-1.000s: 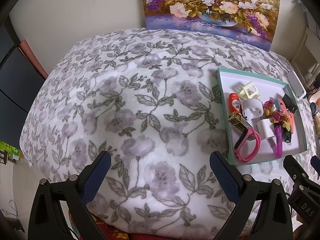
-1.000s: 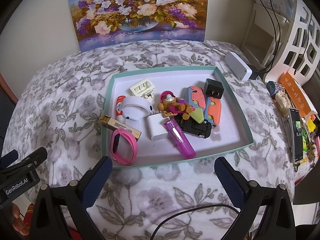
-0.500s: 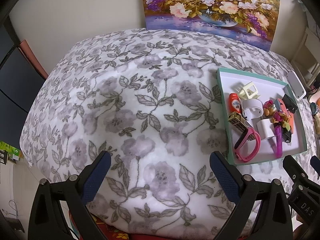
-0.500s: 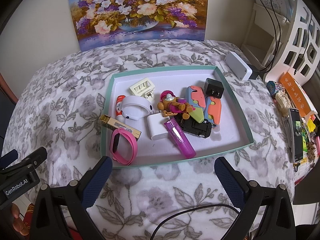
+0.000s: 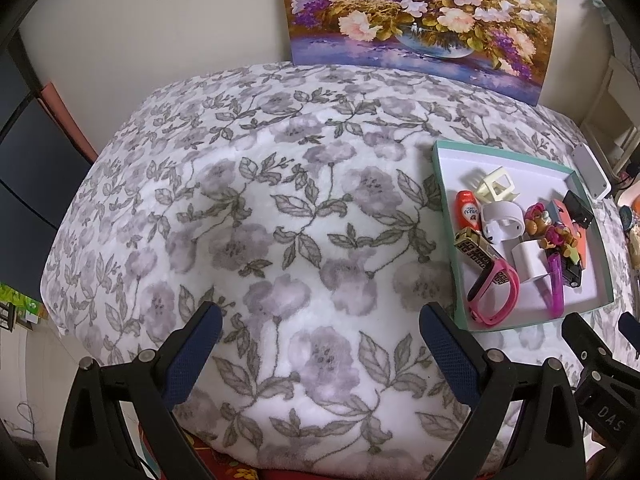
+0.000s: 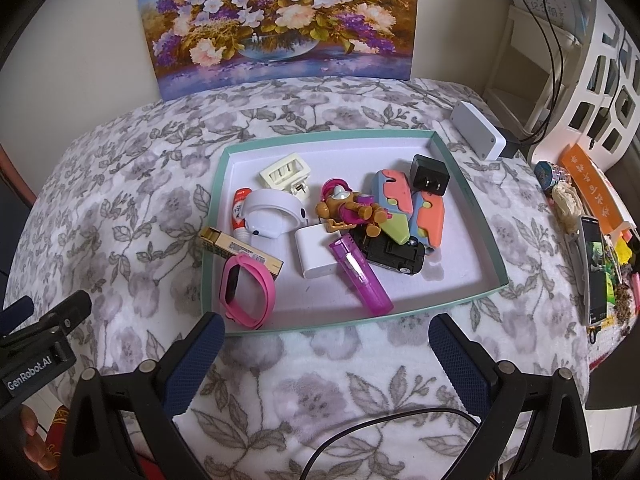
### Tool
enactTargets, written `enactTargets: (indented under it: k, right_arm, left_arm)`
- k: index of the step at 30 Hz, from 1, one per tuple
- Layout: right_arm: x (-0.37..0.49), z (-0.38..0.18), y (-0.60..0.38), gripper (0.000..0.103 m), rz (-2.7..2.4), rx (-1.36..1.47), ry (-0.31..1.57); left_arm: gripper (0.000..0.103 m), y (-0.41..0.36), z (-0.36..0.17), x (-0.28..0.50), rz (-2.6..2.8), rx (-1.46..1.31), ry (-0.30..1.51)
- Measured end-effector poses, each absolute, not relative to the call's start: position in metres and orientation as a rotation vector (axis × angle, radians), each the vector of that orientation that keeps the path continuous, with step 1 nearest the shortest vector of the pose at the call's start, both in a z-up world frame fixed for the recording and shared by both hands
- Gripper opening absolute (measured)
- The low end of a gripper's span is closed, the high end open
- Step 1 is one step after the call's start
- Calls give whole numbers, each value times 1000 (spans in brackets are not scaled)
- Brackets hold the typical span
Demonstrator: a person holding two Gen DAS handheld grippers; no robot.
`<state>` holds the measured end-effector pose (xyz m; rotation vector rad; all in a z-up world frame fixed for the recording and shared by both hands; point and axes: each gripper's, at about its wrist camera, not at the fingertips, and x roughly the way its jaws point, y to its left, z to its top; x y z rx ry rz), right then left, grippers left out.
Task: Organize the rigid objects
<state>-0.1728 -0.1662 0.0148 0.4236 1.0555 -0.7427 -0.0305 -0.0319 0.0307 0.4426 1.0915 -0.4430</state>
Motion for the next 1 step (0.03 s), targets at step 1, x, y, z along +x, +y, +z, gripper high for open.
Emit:
enactTargets:
  k: [1]
  right_arm:
    - [-173, 15, -166, 103, -743, 424, 1056]
  left_arm:
    - [99, -33, 30, -31, -450, 444, 1094]
